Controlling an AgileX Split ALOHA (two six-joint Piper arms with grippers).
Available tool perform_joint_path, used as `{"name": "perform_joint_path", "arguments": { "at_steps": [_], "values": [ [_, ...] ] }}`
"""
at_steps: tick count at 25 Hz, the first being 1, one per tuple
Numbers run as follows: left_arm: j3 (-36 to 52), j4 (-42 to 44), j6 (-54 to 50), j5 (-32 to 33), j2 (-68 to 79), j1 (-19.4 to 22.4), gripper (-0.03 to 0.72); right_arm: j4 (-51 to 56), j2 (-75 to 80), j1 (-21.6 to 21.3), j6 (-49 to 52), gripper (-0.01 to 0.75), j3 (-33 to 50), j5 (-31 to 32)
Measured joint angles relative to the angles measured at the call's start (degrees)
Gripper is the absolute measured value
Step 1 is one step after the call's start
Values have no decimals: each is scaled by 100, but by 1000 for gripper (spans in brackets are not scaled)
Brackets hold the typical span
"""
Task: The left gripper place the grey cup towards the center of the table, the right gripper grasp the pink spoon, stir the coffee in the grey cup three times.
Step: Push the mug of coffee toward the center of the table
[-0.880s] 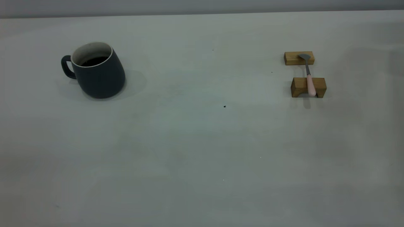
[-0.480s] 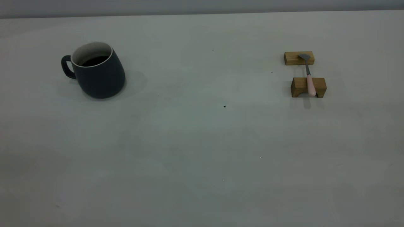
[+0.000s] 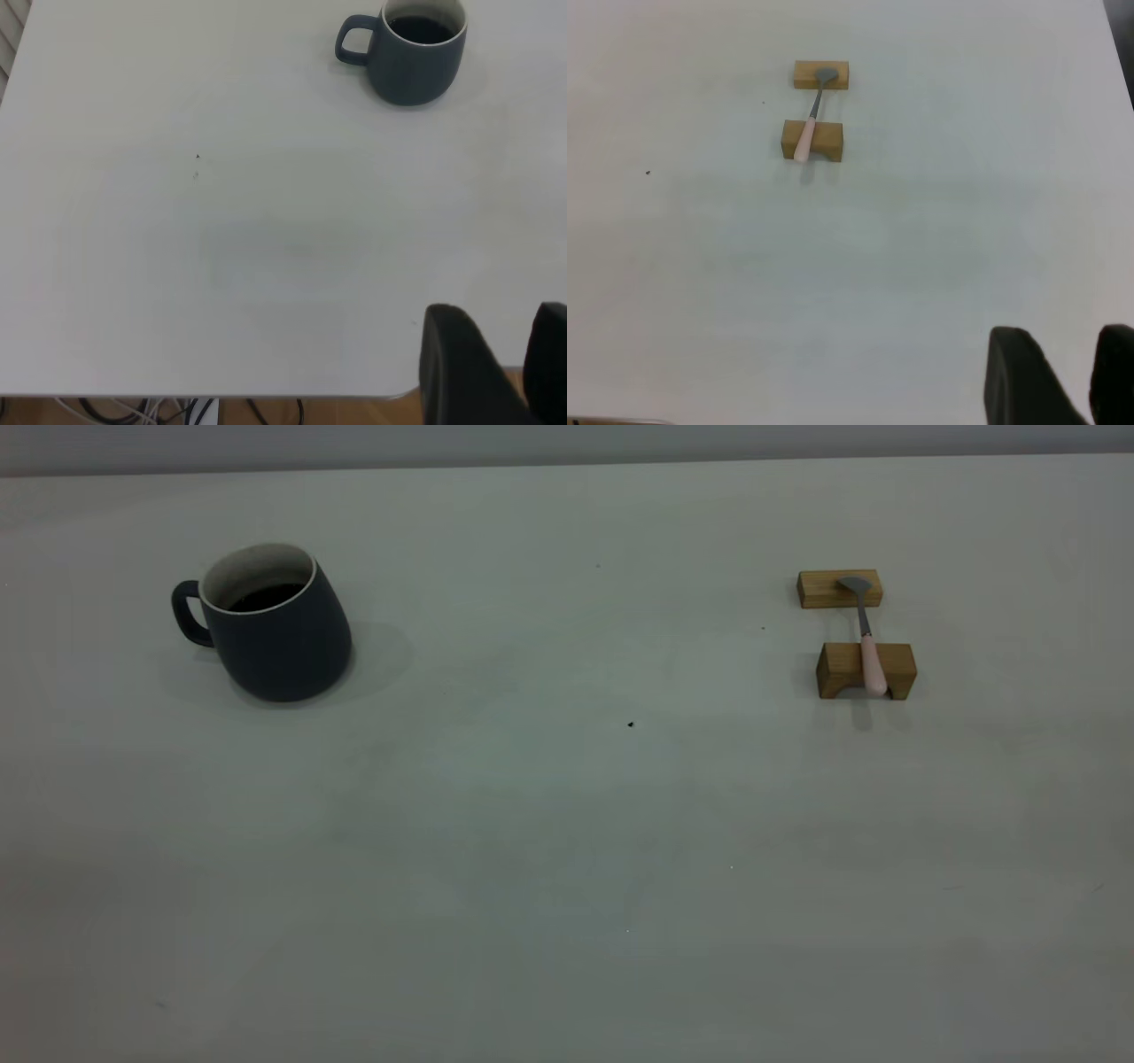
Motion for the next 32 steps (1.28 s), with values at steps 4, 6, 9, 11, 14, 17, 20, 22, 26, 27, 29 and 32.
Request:
{"name": "perform_joint_path", "arguments": {
  "at_steps": [4,6,9,11,14,17,20,22,26,27,29,32],
  "values": [
    [0,-35,0,0,0,0,258,0,0,0,0,238,0,0],
    [0,-35,0,0,0,0,258,0,0,0,0,238,0,0],
    [-36,-35,-104,-24,127,0,265,0,0,0,0,238,0,0],
    [-97,-35,-142,-182,442,0,282,0,0,0,0,238,0,0],
    [-160,-35,-144,-520,1152,0,320,0,0,0,0,238,0,0],
    [-165,4,90,-987,2130,0,360,0,0,0,0,238,0,0],
    [-192,267,456,-1676,3320,0,389,0,0,0,0,238,0,0],
    [-335,442,533,-2107,4222,0,395,0,0,0,0,238,0,0],
    [-1020,898,571,-2755,5998,0,396,5,0,0,0,238,0,0],
    [-1282,1007,593,-2831,6515,0,396,5,0,0,0,238,0,0],
    [-1806,1056,808,-2910,7546,-7,405,5,0,0,0,238,0,0],
    [-2702,1099,1543,-2844,8950,-116,450,5,0,0,0,238,0,0]
  ]
}}
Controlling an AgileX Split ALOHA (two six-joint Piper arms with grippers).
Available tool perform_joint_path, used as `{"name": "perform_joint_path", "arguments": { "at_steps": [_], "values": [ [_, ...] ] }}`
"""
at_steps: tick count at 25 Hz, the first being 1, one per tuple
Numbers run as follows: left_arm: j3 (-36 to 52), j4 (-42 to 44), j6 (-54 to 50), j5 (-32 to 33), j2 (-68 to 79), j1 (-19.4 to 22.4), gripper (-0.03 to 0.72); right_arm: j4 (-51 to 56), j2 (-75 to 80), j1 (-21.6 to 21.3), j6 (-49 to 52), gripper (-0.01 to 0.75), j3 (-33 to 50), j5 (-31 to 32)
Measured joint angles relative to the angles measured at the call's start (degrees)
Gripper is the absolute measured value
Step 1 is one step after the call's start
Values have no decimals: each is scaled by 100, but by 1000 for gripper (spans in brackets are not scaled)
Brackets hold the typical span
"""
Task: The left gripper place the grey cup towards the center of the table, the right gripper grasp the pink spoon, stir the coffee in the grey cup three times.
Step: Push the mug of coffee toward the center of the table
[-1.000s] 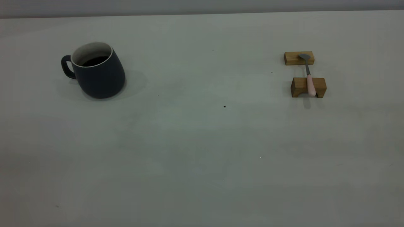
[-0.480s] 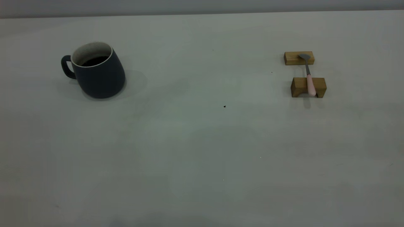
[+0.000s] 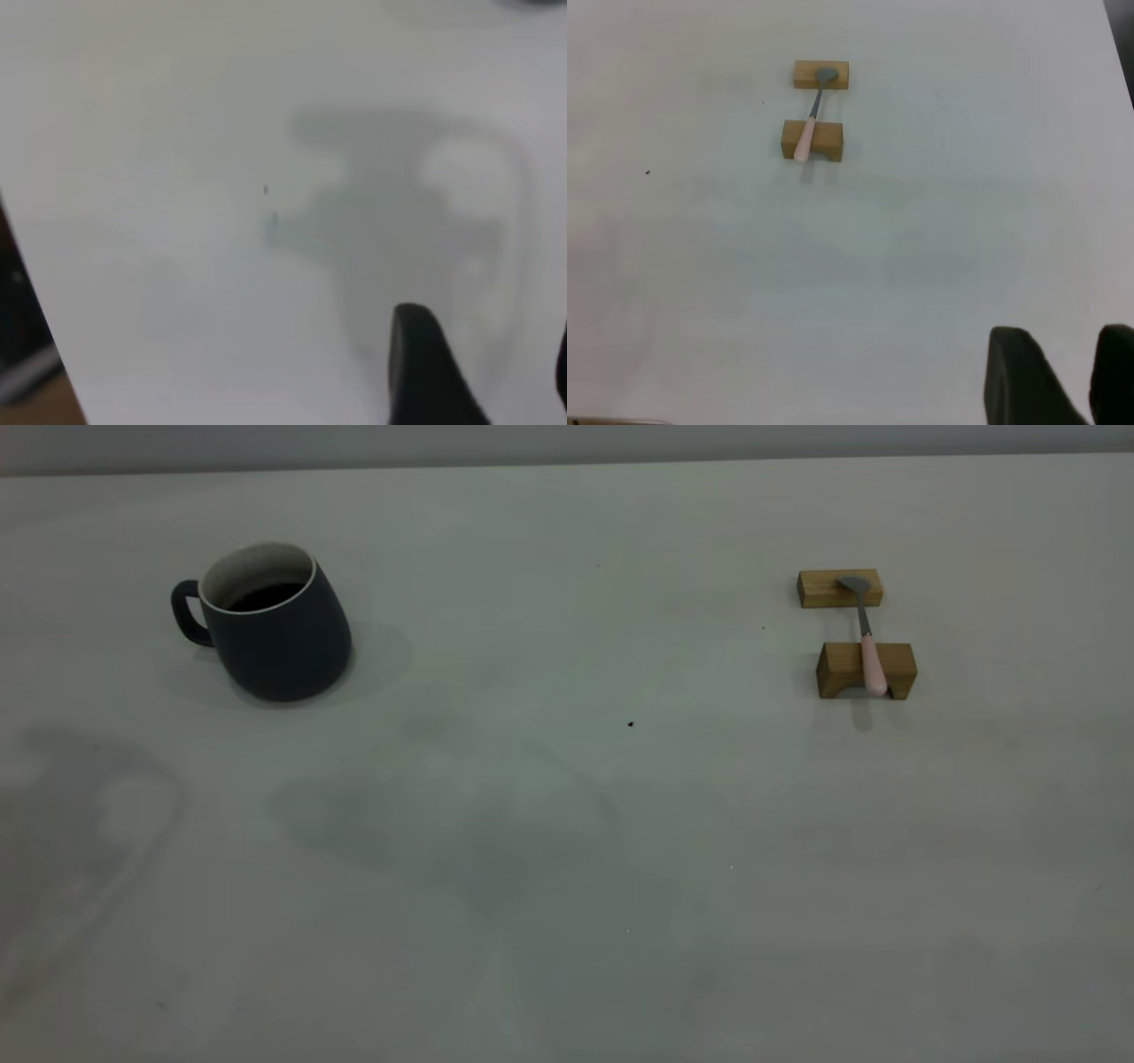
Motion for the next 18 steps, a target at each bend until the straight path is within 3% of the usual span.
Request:
{"name": "perform_joint_path", "arguments": {
  "at_steps": [7,13,18],
  "values": [
    [-2314,7,1771,675,2637,-310,622,0,0,0,0,238,0,0],
    [-4148,-116,3147,1555,4046,-403,633,0,0,0,0,238,0,0],
    [-4640,-548,4755,1648,4491,-403,608,0,0,0,0,238,0,0]
  ]
}}
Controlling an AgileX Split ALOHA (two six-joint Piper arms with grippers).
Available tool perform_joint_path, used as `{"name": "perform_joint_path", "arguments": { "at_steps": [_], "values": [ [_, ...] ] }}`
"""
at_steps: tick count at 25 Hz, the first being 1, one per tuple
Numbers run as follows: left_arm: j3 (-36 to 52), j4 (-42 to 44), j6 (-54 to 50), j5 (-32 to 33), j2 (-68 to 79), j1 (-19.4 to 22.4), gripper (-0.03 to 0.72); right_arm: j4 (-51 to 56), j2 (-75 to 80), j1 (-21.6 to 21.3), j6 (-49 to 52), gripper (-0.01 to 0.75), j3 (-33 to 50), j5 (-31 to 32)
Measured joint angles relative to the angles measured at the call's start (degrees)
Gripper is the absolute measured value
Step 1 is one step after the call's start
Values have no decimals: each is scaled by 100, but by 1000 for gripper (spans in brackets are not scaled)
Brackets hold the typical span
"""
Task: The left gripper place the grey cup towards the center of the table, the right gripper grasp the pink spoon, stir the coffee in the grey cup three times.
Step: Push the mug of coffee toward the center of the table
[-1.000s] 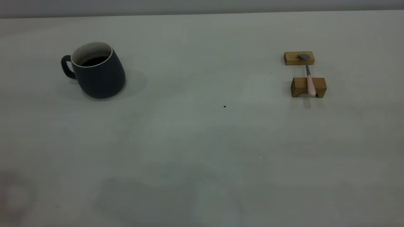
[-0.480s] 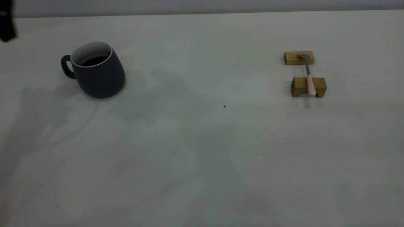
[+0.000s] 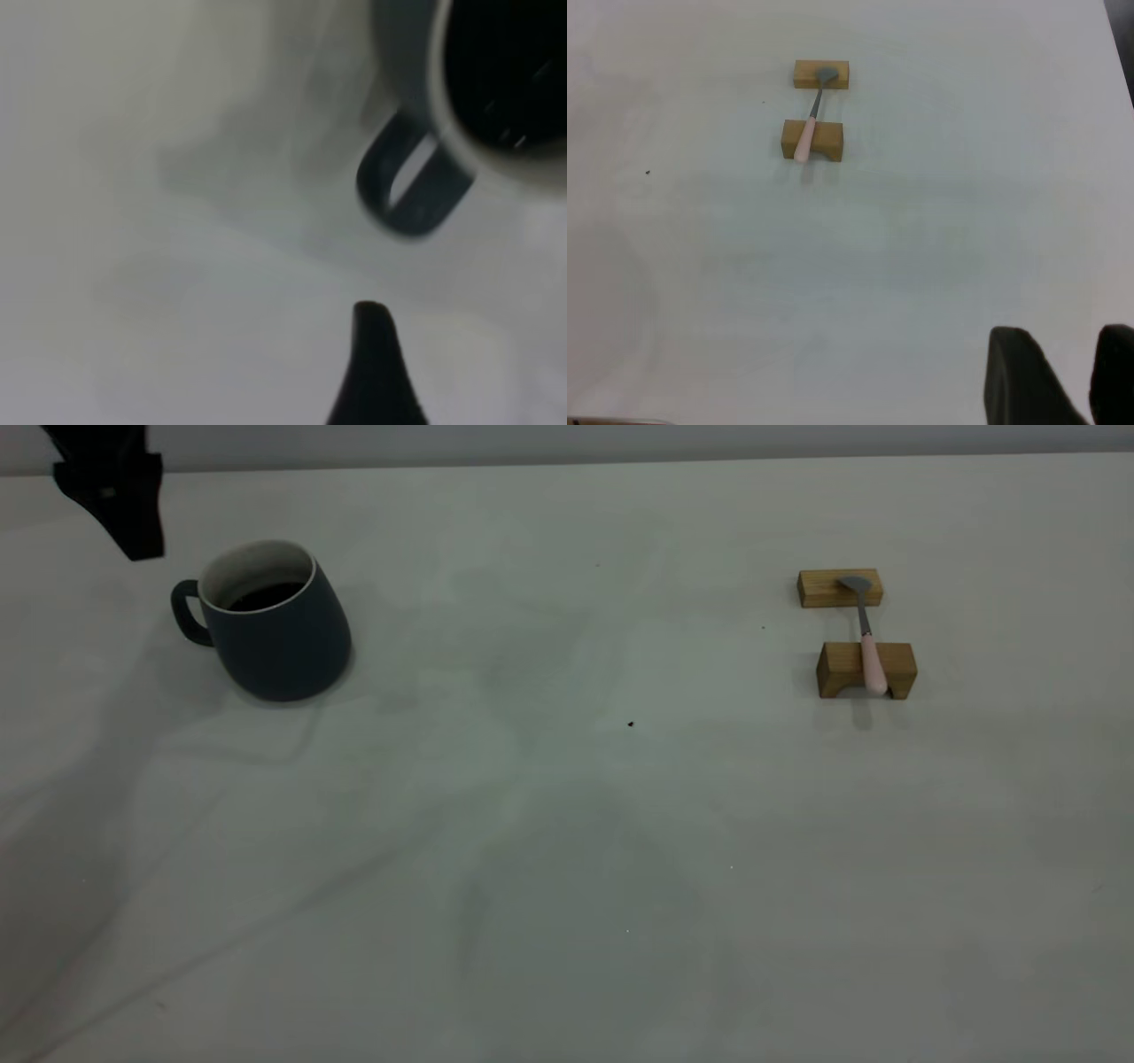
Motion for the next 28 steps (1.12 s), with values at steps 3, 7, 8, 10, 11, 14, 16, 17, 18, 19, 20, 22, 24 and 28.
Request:
{"name": "perform_joint_path", "arguments": {
  "at_steps": [3,7,8,10,11,14,16,17,18,19,20,22,24,28],
  "values": [
    [-20,-146,966,-159,168,-11,593,0,0,0,0,238,0,0],
    [-20,-176,1655,-341,397,-11,588,0,0,0,0,238,0,0],
    [-20,-150,1700,-393,436,-11,588,0,0,0,0,238,0,0],
    [-20,-51,1741,-527,512,-11,588,0,0,0,0,238,0,0],
    [-25,-12,1754,-601,557,-11,588,0,0,0,0,238,0,0],
    [-24,49,1777,-676,679,-11,587,0,0,0,0,238,0,0],
    [-24,108,1777,-684,752,-17,586,0,0,0,0,238,0,0],
    [-24,142,1777,-696,789,-22,584,0,0,0,0,238,0,0],
    [-24,149,1772,-702,821,-35,576,0,0,0,0,238,0,0],
    [-24,162,1761,-712,844,-60,564,0,0,0,0,238,0,0],
    [-24,168,1746,-727,857,-104,545,0,0,0,0,238,0,0],
    [-24,230,1746,-727,875,-192,495,0,0,0,0,238,0,0],
    [-24,267,1717,-741,881,-301,420,0,0,0,0,238,0,0],
    [-26,343,1259,-721,887,-680,269,0,0,0,0,238,0,0]
  ]
}}
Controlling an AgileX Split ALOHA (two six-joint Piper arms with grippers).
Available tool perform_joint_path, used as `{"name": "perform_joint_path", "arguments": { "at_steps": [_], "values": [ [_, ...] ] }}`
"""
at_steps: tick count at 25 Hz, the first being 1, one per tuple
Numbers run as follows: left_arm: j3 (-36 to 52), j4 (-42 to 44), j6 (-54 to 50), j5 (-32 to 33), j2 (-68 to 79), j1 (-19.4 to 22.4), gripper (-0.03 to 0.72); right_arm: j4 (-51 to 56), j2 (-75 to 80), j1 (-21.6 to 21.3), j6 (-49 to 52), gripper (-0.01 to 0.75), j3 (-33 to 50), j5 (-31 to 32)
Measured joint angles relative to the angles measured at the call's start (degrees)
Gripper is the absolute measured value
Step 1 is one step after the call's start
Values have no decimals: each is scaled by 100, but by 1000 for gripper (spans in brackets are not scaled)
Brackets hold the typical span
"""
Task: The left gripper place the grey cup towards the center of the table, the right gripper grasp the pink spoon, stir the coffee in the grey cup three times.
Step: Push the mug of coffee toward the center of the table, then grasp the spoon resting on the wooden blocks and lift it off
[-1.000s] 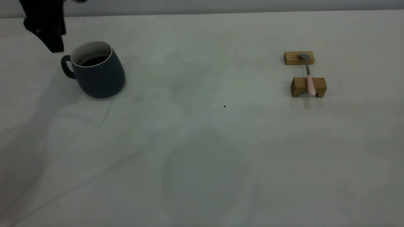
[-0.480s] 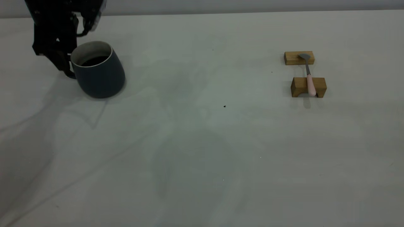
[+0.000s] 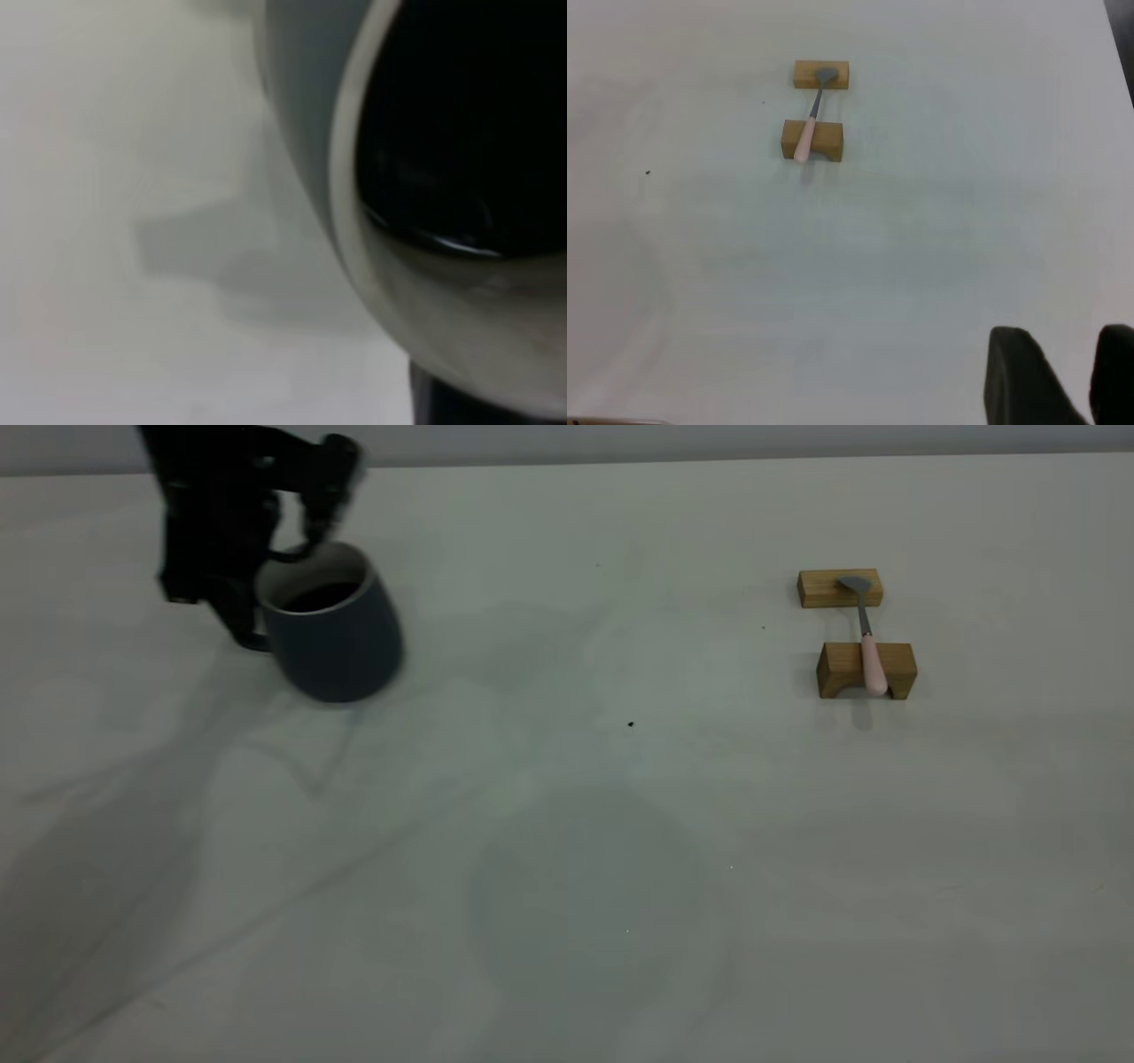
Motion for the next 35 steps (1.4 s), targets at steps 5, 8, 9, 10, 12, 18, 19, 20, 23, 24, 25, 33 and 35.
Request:
{"name": "perform_joint_path", "arguments": {
  "at_steps": [5,8,9,10,12,18,19,20,23,24,25,33,35],
  "values": [
    [0,108,-789,15,11,-539,225,0,0,0,0,238,0,0],
    [0,124,-1141,3,17,-861,225,0,0,0,0,238,0,0],
    [0,124,-1284,-21,18,-982,225,0,0,0,0,238,0,0],
    [0,124,-1421,-49,23,-1100,225,0,0,0,0,238,0,0],
    [0,124,-1807,-130,23,-1310,225,0,0,0,0,238,0,0],
    [0,157,-2367,-382,23,-1775,269,0,0,0,0,238,0,0],
    [0,202,-2411,-400,23,-1812,294,0,0,0,0,238,0,0],
    [0,229,-2446,-430,23,-1841,320,0,0,0,0,238,0,0],
    [0,266,-2567,-499,23,-1886,448,0,0,0,0,238,0,0],
    [0,272,-2607,-505,11,-1899,504,0,0,0,0,238,0,0],
    [0,272,-2656,-499,-27,-1906,563,0,0,0,0,238,0,0],
    [0,259,-3406,171,-1118,-1949,645,0,0,0,0,238,0,0],
    [0,266,-3964,488,-1479,-1949,604,0,0,0,0,238,0,0]
  ]
}}
